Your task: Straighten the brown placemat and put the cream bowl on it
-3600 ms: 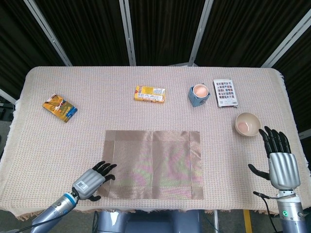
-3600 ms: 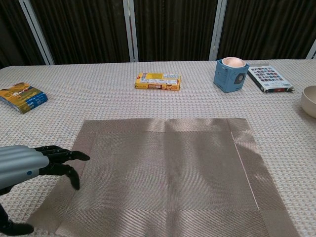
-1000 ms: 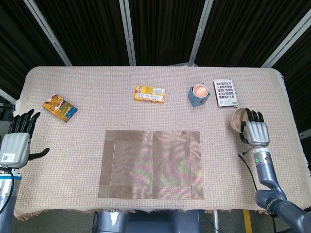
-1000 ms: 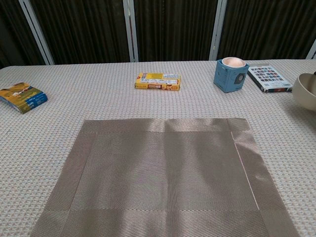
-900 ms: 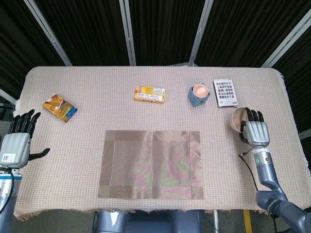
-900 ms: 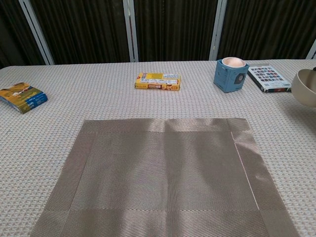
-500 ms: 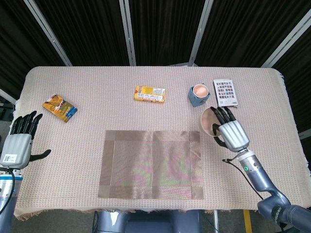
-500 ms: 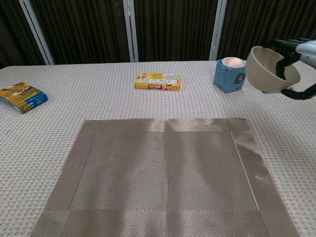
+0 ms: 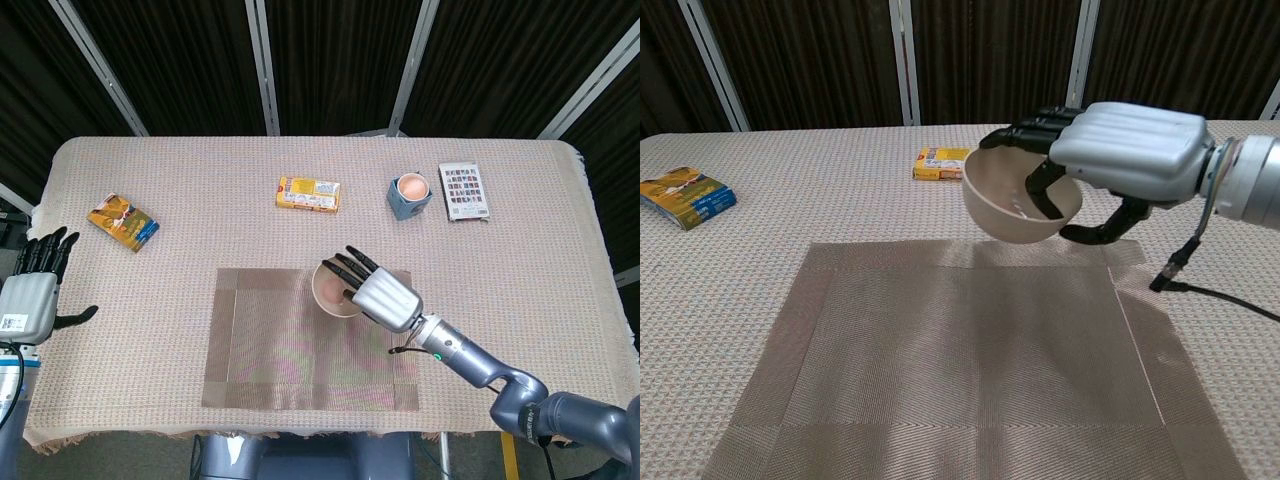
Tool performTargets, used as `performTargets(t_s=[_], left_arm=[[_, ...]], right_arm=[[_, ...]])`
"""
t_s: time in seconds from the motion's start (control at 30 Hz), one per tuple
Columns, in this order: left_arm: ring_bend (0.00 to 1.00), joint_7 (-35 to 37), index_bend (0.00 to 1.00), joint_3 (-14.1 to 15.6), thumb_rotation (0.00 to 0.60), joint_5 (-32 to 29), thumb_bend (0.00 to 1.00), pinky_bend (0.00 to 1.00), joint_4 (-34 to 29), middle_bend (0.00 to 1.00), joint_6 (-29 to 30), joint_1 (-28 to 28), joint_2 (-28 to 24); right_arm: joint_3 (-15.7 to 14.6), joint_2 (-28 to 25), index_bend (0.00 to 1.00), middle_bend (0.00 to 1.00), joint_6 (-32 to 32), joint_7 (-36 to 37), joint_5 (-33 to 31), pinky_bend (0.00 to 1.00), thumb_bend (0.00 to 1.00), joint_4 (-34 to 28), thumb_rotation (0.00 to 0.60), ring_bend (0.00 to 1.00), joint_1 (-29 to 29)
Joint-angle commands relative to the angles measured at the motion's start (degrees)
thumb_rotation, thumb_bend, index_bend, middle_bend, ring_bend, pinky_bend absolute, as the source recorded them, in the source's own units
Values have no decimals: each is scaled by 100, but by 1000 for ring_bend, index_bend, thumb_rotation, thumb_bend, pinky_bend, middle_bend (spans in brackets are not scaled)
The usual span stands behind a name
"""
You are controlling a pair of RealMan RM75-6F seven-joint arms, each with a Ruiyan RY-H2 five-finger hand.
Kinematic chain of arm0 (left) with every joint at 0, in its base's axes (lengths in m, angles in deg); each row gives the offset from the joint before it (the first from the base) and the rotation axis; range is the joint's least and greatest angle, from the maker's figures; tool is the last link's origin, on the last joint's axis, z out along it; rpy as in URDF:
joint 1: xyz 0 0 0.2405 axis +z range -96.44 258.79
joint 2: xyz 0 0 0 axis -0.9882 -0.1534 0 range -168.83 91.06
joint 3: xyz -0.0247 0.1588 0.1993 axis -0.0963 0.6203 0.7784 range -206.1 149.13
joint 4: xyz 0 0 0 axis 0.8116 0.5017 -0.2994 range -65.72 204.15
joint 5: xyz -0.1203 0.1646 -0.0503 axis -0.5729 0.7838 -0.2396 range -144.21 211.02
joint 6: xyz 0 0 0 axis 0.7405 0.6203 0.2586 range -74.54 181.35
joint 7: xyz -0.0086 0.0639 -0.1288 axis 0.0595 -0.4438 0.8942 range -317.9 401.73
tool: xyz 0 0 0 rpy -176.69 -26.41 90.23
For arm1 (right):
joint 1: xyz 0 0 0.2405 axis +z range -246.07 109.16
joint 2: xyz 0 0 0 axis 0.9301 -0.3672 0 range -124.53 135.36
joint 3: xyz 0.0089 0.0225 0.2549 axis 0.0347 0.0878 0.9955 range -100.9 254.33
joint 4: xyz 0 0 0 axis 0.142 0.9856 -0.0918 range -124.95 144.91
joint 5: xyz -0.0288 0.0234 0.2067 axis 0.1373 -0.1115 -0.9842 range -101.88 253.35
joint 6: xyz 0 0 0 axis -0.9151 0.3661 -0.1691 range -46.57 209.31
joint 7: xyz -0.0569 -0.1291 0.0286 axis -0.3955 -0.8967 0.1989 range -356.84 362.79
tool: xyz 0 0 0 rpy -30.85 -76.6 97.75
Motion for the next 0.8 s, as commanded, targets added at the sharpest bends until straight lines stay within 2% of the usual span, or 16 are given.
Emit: performTargets(t_s=[0.03, 0.17, 0.47, 0.5, 0.57, 0.6, 0.63, 0.67, 0.7, 0.8], left_arm=[[0, 36, 0, -3, 600, -9, 0, 0, 16, 0, -34, -1, -11], [0, 63, 0, 4, 600, 11, 0, 0, 30, 0, -71, 2, -16], [0, 50, 0, 5, 600, 12, 0, 0, 36, 0, -112, 11, -1], [0, 43, 0, 6, 600, 16, 0, 0, 31, 0, -114, 12, 1], [0, 29, 0, 9, 600, 23, 0, 0, 25, 0, -114, 15, 5], [0, 24, 0, 9, 600, 27, 0, 0, 21, 0, -113, 17, 7], [0, 22, 0, 10, 600, 30, 0, 0, 17, 0, -112, 19, 7], [0, 22, 0, 10, 600, 35, 0, 0, 11, 0, -107, 24, 5], [0, 22, 0, 10, 600, 38, 0, 0, 9, 0, -103, 28, 4], [0, 31, 0, 14, 600, 55, 0, 0, -11, 0, -94, 43, -5]], right_arm=[[-122, 301, 754, 0, -135, -157, 212, 0, 354, 178, 600, 0, 175], [-242, 622, 754, 0, -136, -212, 362, 0, 355, 454, 600, 0, 277], [-416, 935, 753, 0, -46, -271, 467, 0, 352, 807, 600, 0, 320], [-434, 962, 730, 0, -38, -289, 476, 0, 350, 853, 600, 0, 324], [-462, 995, 419, 0, -23, -308, 481, 0, 323, 911, 600, 0, 324], [-482, 1002, 197, 0, -27, -323, 475, 0, 268, 929, 600, 0, 320], [-498, 995, 66, 0, -46, -339, 464, 0, 219, 923, 600, 0, 317], [-520, 964, 0, 0, -106, -379, 427, 0, 134, 878, 600, 0, 312], [-525, 938, 0, 0, -150, -424, 394, 0, 64, 834, 600, 0, 306], [-512, 830, 0, 0, -219, -617, 288, 0, 2, 626, 600, 0, 274]])
